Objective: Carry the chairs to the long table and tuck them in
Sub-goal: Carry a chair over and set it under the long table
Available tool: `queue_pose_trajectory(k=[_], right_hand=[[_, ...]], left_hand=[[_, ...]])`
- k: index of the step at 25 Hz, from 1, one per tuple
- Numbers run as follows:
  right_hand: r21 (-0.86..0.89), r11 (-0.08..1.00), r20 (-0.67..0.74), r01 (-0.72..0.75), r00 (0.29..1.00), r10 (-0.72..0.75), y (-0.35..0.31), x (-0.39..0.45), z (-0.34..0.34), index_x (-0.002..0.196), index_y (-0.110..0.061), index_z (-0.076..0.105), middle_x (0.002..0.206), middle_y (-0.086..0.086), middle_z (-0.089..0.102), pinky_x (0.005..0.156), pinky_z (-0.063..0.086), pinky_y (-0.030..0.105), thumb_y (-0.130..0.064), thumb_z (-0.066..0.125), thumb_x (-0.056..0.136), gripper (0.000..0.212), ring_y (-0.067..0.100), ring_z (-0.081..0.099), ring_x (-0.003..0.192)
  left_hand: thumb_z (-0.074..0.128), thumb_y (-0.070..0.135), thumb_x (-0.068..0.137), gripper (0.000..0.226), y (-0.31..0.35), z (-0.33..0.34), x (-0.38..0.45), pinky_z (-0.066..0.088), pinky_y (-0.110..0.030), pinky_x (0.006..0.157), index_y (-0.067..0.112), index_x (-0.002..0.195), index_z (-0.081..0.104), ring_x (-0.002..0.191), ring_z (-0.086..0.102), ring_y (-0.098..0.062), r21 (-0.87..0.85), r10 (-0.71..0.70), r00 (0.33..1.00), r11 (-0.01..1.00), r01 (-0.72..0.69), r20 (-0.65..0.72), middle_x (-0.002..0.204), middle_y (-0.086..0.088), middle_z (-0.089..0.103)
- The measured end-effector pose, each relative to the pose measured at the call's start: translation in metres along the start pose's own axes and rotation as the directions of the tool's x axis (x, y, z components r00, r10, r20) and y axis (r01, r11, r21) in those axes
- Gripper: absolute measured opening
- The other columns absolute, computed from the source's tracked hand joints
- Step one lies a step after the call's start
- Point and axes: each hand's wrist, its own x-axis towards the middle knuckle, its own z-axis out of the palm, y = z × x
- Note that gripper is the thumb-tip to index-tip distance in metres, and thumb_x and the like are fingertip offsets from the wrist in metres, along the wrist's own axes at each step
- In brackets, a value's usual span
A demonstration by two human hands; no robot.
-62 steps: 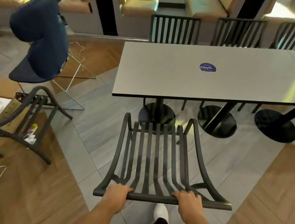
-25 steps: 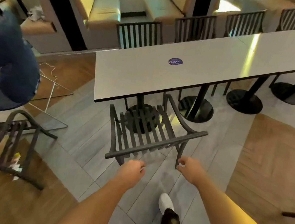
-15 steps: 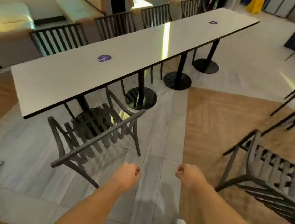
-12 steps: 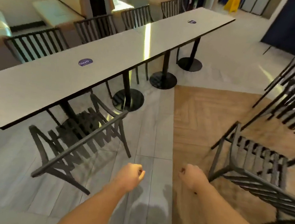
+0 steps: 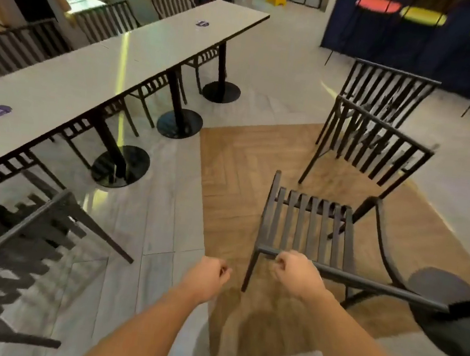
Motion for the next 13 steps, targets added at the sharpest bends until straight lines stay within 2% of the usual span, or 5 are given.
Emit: queue_pose_trajectory(k=[3,6,10,13], right_hand=[[0.016,0.999,-0.058,-0.045,0.997,0.045,0.061,0.006,-0.024,0.129,-0.027,0.061,0.121,-0.003,0.056,0.1,0.048,0.037,-0.04,0.054,0.101,0.031,0.02,0.051,0.119],[0.007,0.992,-0.04,-0.128,0.991,0.129,0.115,0.006,-0.039,0.138,-0.027,0.053,0.133,-0.001,0.05,0.105,0.044,0.039,-0.041,0.057,0.1,0.041,0.022,0.043,0.128],[-0.037,0.96,-0.03,-0.279,0.96,0.278,0.174,-0.003,-0.046,0.136,-0.028,0.053,0.131,-0.001,0.051,0.105,0.047,0.041,-0.034,0.064,0.095,0.043,0.021,0.047,0.125],[-0.024,0.919,0.005,-0.393,0.919,0.393,0.202,-0.002,-0.041,0.134,-0.029,0.055,0.127,-0.003,0.055,0.103,0.049,0.044,-0.029,0.064,0.095,0.041,0.021,0.051,0.122]], left_hand=[[0.053,0.04,0.101,0.027,0.06,0.017,0.034,0.05,-0.033,0.075,0.021,0.104,0.072,0.095,0.068,-0.024,0.001,0.087,0.996,0.996,-0.087,0.007,0.099,-0.002,0.073],[0.054,0.042,0.101,0.033,0.105,0.027,0.061,0.052,-0.033,0.089,0.026,0.127,0.067,0.108,0.063,-0.018,0.022,0.163,0.985,0.986,-0.165,0.048,0.116,0.004,0.067],[0.056,0.043,0.1,0.042,0.134,0.042,0.099,0.047,-0.037,0.103,0.029,0.14,0.058,0.121,0.053,-0.017,0.091,0.241,0.957,0.962,-0.258,0.164,0.129,0.005,0.059],[0.057,0.043,0.1,0.045,0.142,0.053,0.129,0.046,-0.04,0.105,0.028,0.143,0.055,0.126,0.05,-0.019,0.14,0.258,0.92,0.941,-0.309,0.293,0.134,0.004,0.055]])
